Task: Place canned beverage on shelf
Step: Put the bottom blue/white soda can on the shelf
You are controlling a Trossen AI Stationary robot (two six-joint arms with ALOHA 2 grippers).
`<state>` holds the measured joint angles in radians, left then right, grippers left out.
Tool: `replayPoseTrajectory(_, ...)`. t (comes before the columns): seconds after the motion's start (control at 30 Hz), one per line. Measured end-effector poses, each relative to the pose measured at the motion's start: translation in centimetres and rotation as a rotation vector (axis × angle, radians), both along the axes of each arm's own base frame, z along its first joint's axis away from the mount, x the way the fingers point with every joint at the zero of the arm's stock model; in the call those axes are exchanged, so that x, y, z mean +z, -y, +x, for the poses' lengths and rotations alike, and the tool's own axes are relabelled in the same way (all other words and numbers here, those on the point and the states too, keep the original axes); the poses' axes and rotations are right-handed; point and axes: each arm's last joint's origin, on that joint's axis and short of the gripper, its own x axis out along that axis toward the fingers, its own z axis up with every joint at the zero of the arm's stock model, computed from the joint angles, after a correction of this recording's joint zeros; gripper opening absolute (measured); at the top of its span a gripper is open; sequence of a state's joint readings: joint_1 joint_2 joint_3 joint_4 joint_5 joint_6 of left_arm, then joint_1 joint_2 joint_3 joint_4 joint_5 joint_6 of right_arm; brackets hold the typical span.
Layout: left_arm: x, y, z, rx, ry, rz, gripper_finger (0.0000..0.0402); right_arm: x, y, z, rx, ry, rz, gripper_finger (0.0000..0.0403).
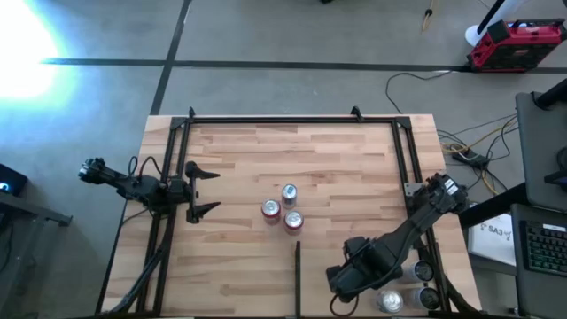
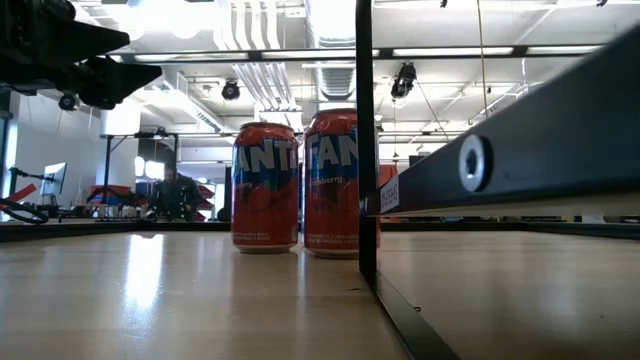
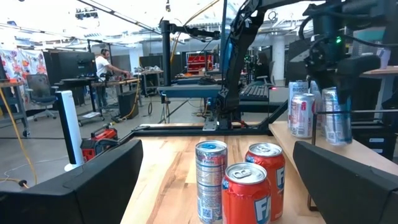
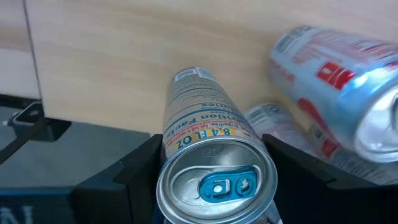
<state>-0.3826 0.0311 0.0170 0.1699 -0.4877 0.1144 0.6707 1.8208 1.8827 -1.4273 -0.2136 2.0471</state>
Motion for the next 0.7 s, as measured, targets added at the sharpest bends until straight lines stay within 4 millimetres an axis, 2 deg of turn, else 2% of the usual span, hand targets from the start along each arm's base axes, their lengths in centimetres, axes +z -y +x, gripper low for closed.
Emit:
replayPoseTrajectory(0.37, 0.0, 0.0, 0.0, 0.000, -0.002, 0.001, 0.0400, 0.1, -2.1, 0.8, 0.008, -0.048, -0.039, 0.0229)
replayPoseTrajectory(0.7, 0.0, 0.0, 0.0, 0.000, -0.002, 0.001, 0.0400, -0.2, -3.3, 0.4, -0.037, -0.063, -0.046, 0.0229)
